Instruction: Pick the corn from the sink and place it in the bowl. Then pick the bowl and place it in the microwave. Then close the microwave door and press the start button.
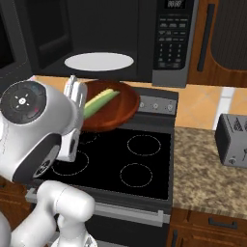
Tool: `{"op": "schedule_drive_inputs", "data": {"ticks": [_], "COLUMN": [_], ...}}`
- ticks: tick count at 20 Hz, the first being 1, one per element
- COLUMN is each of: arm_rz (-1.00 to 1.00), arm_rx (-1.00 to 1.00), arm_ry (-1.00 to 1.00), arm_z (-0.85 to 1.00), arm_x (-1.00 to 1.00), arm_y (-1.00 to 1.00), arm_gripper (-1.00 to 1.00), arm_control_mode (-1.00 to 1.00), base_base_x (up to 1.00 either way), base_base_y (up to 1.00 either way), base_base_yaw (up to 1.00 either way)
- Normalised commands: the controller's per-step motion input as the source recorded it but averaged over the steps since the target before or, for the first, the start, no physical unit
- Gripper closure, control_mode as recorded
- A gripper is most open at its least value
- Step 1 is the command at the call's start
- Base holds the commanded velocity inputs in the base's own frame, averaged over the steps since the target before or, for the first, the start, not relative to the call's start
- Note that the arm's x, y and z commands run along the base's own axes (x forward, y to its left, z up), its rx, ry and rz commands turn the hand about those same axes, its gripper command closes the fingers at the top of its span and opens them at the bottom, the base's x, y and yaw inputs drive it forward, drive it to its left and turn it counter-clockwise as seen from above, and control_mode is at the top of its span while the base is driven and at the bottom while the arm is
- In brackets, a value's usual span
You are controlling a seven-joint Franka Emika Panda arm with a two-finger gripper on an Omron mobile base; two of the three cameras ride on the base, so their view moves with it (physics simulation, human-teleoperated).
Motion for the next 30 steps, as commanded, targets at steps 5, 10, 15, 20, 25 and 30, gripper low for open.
{"op": "schedule_drive_inputs", "data": {"ticks": [5, 10, 15, 20, 25, 30], "arm_rz": [0.00, 0.01, 0.05, 0.07, 0.07, 0.07], "arm_rx": [0.00, 0.00, 0.00, 0.00, 0.00, 0.00], "arm_ry": [0.00, 0.00, 0.00, 0.00, 0.00, 0.00], "arm_z": [0.58, 0.27, 0.03, 0.00, 0.00, 0.00], "arm_x": [0.28, 0.74, 0.92, 0.87, 0.82, 0.82], "arm_y": [0.49, 0.43, 0.06, 0.08, 0.11, 0.09], "arm_gripper": [1.00, 1.00, 1.00, 1.00, 1.00, 1.00], "arm_control_mode": [-1.00, -1.00, -1.00, -1.00, -1.00, -1.00], "base_base_x": [0.00, 0.00, 0.00, 0.00, 0.00, 0.00], "base_base_y": [0.00, 0.00, 0.00, 0.00, 0.00, 0.00], "base_base_yaw": [0.00, 0.00, 0.00, 0.00, 0.00, 0.00]}}
